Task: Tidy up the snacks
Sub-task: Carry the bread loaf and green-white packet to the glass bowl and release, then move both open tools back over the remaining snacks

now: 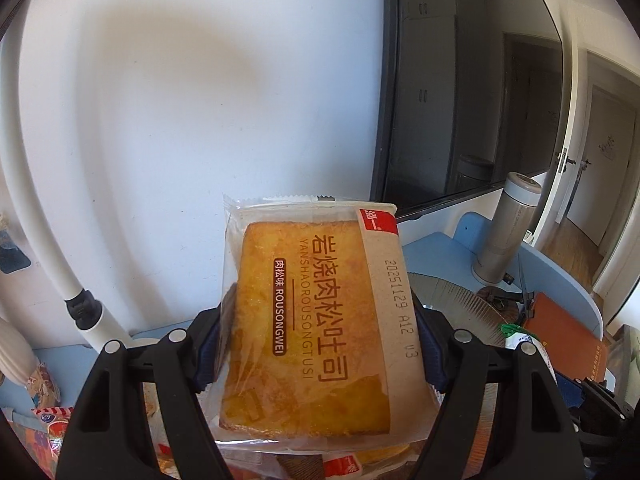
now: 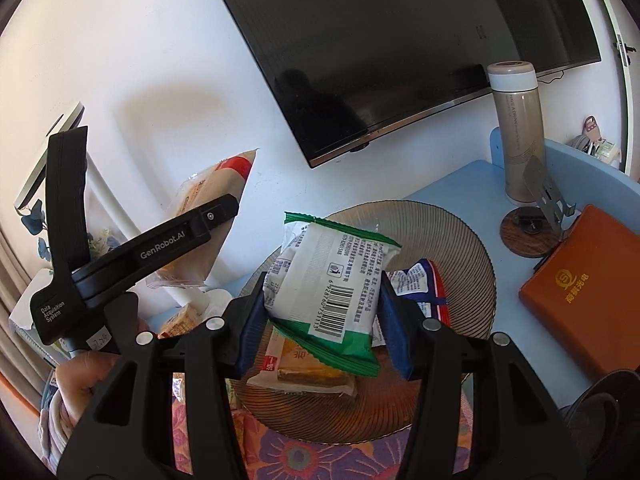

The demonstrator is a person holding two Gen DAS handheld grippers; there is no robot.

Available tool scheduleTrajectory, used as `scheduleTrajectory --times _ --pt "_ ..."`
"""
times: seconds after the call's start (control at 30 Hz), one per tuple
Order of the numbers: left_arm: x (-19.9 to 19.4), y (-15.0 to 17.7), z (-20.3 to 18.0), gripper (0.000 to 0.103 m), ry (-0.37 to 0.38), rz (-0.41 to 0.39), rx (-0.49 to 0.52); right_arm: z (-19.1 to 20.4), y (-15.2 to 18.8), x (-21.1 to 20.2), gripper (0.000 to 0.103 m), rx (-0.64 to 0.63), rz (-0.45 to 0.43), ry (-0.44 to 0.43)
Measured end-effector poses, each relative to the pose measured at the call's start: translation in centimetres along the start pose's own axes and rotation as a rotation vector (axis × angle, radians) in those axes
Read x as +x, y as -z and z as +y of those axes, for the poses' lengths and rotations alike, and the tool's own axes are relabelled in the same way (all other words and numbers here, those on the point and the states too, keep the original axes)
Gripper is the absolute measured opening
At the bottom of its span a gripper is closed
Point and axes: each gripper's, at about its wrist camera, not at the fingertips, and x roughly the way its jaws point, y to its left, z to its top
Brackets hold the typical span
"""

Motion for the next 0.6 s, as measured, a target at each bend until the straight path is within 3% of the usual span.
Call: scheduleTrajectory --times 0.13,0.17,0.2,0.23,0.3,0.47,0.6 --pt "1.5 -0.5 -1.3 0.075 0.059 0.018 0.014 -0.7 -0.2 -0.1 0.055 0.003 -0.004 0.020" --pt "2.1 -0.5 -1.7 0.077 0.064 0.039 0.039 -0.9 -0.2 0.1 0.072 -0.002 0.001 0.025" --pt "2.7 -0.5 -2.2 0.087 0.065 0.061 0.066 -1.0 -0.1 0.3 0.089 -0.004 0.007 0.030" --pt "3.1 -0.5 -2.5 0.098 0.044 0.068 0.084 -1.2 -0.2 0.5 0.099 -0.004 0.015 0.038" --pt "3.1 -0.2 -2.7 0.098 -0.003 0.054 0.101 -1.4 0.0 0.6 0.100 -0.006 0.022 0.053" --pt "3.2 0.3 -1.8 0.098 -0.038 0.112 0.115 -1.8 0.1 0.7 0.100 0.052 0.040 0.044" --pt "1.7 0.9 -1.1 0.098 -0.068 0.114 0.127 -1.0 0.3 0.2 0.100 0.075 0.040 0.036"
